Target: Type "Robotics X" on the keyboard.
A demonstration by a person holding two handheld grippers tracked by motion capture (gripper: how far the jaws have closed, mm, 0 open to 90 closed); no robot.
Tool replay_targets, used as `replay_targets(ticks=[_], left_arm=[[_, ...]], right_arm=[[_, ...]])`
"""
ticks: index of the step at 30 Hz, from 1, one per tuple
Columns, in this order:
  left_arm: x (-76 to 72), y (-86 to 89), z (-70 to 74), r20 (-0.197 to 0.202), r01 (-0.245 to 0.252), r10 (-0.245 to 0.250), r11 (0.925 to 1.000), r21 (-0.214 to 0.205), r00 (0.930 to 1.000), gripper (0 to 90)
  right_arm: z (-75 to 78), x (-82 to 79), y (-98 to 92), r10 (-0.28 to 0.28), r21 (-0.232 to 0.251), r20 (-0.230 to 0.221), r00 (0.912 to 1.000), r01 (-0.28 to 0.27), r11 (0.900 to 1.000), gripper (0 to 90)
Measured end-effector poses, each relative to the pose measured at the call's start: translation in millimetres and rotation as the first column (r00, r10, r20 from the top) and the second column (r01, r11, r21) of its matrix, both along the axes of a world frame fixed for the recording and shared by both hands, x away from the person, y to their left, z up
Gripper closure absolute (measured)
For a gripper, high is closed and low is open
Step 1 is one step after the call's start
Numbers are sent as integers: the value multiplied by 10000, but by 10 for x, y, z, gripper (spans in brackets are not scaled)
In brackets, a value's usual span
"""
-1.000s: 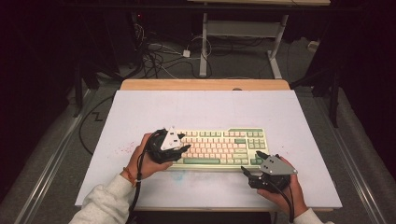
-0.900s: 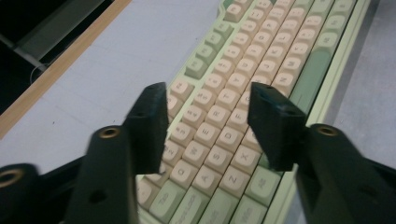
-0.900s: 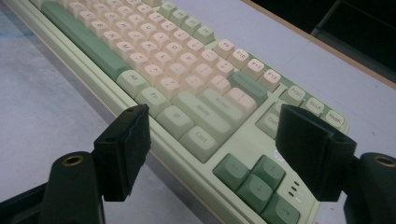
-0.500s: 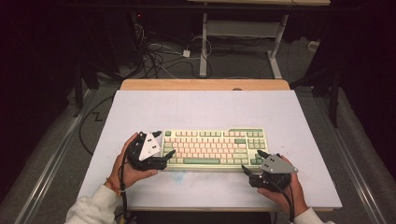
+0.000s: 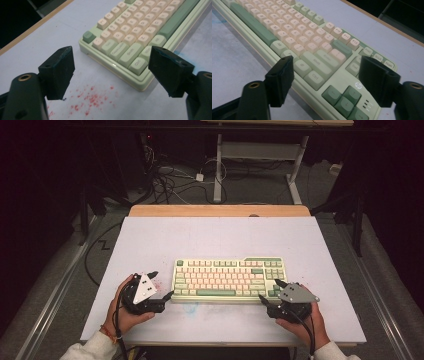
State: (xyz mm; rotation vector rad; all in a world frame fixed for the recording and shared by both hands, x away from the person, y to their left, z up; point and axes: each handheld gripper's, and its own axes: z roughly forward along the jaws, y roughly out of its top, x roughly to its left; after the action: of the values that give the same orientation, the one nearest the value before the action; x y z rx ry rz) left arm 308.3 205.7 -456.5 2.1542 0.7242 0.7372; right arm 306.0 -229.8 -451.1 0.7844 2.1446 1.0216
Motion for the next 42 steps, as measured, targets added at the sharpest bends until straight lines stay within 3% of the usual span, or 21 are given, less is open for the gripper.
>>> replay_targets(ticks=[2, 13, 20, 35, 42], left_arm=[[-36, 20, -20, -129, 9, -10, 10000, -29, 9999, 213], [-78, 32, -70, -544, 39, -38, 10000, 21, 9985, 213], [-72, 20, -76, -563, -21, 24, 10000, 55, 9984, 214], [-68, 15, -86, -681, 67, -62, 10000, 70, 9977, 213], [-66, 17, -89, -708, 109, -100, 9999, 123, 9974, 213]], right_arm=[[23, 21, -18, 194, 266, -108, 9998, -191, 9995, 379], [133, 197, 26, 800, 641, -447, 9958, -771, 9950, 710], [182, 301, 196, 1227, 343, -686, 9901, -1205, 9921, 869], [282, 692, 624, 1621, 233, -1113, 9805, -1605, 9868, 900], [205, 814, 867, 1817, -175, -1525, 9715, -1865, 9823, 900]])
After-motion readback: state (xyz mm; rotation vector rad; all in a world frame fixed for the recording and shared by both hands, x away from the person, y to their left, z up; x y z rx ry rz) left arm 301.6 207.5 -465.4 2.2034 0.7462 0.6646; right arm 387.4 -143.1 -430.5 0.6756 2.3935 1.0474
